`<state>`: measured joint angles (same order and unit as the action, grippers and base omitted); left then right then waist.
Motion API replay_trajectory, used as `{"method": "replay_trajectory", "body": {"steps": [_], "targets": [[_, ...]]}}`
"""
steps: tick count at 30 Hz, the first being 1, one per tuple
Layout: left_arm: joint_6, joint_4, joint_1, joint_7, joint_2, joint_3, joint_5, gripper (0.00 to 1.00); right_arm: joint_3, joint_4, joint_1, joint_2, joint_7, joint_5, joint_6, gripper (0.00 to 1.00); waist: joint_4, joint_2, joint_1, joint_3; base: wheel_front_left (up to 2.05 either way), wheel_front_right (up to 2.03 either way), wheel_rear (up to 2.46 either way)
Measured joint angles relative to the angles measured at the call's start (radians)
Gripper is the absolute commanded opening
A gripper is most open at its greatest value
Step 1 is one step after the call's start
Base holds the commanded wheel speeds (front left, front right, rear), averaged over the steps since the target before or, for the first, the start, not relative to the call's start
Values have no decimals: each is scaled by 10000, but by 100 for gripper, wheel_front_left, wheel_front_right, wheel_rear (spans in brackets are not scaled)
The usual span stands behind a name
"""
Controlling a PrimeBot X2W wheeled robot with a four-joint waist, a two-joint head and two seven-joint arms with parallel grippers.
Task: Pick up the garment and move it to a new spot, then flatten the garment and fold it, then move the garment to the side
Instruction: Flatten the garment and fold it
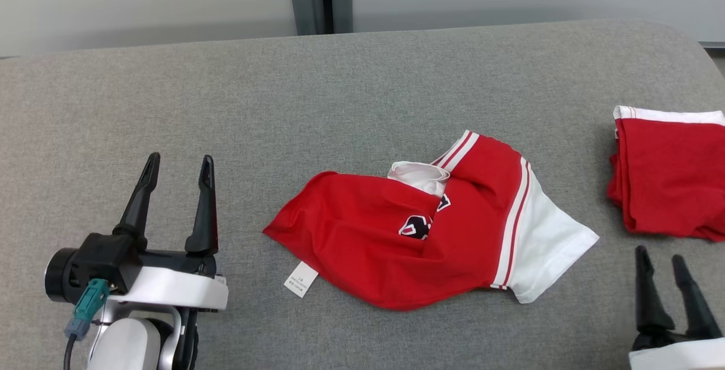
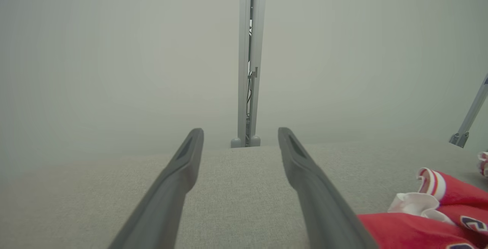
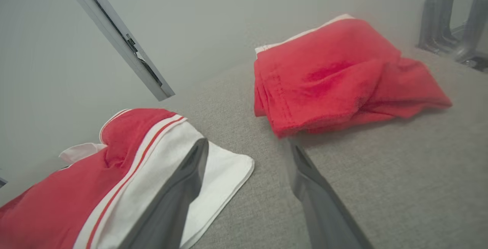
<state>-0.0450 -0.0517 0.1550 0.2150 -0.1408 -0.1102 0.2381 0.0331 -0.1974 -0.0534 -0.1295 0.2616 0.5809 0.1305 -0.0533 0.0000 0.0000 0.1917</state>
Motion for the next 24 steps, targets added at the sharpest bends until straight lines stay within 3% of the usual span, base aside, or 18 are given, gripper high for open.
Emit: {"method": "replay_trajectory", "body": {"steps": [8,15,24], "targets": [[-127,222,-210,-25,-115,40,-10,100,1133,1896,275,-146,29,-1496,0,100,-29,0,0,-63,0,0,0],[-257,437,-617,-82,-157,-54,-75,100,629,2853,626,-79,-508,-2713,-2,100,96,0,0,-264,0,0,0],[-324,439,-1354,-153,-81,-408,-94,100,132,2861,364,328,-1310,-3421,2,100,320,0,0,-796,0,0,0]]}}
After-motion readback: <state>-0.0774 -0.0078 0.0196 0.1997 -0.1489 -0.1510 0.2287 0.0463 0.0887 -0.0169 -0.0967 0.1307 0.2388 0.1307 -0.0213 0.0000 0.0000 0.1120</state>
